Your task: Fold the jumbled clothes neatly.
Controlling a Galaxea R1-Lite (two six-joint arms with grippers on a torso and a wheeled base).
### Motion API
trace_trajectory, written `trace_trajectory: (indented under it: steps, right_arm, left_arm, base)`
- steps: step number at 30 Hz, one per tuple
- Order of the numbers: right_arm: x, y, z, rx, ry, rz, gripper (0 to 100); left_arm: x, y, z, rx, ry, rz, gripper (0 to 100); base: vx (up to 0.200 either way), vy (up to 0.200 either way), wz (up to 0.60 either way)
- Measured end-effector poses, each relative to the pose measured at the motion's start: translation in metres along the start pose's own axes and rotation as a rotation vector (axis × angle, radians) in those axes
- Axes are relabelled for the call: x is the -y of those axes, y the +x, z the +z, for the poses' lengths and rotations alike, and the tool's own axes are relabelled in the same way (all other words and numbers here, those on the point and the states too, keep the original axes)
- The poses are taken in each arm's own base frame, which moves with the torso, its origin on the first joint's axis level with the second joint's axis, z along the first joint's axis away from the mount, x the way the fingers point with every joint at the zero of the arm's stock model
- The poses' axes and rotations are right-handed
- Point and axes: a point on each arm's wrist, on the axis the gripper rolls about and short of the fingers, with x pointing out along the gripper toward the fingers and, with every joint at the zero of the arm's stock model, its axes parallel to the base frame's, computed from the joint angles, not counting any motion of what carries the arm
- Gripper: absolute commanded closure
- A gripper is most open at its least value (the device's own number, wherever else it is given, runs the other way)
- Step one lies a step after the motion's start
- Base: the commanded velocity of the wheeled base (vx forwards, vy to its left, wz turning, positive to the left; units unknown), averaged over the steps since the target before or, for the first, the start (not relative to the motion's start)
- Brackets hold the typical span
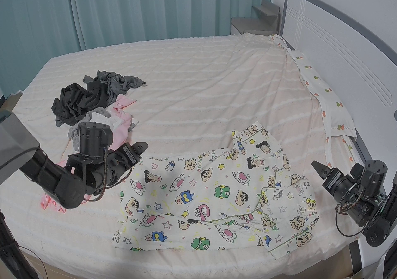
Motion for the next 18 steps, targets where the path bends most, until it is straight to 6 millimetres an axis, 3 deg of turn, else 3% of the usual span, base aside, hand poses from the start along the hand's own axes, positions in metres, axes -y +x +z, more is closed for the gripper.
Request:
trace_trajectory:
  steps: [10,18]
  right_arm:
    - [-0.002,-0.002,-0.004,-0.026,0.007,0.015,0]
    - [-0.007,-0.007,-0.014,-0.077,-0.008,0.04,0]
  left_arm:
    - [-0.009,0.053,0.027,-0.206,0.209,-0.043,0]
    - [-0.04,0.086,0.026,-0.275,0.35,-0.01,0]
  base:
    - [0.0,0.0,0.0]
    - [0.0,0.0,0.0]
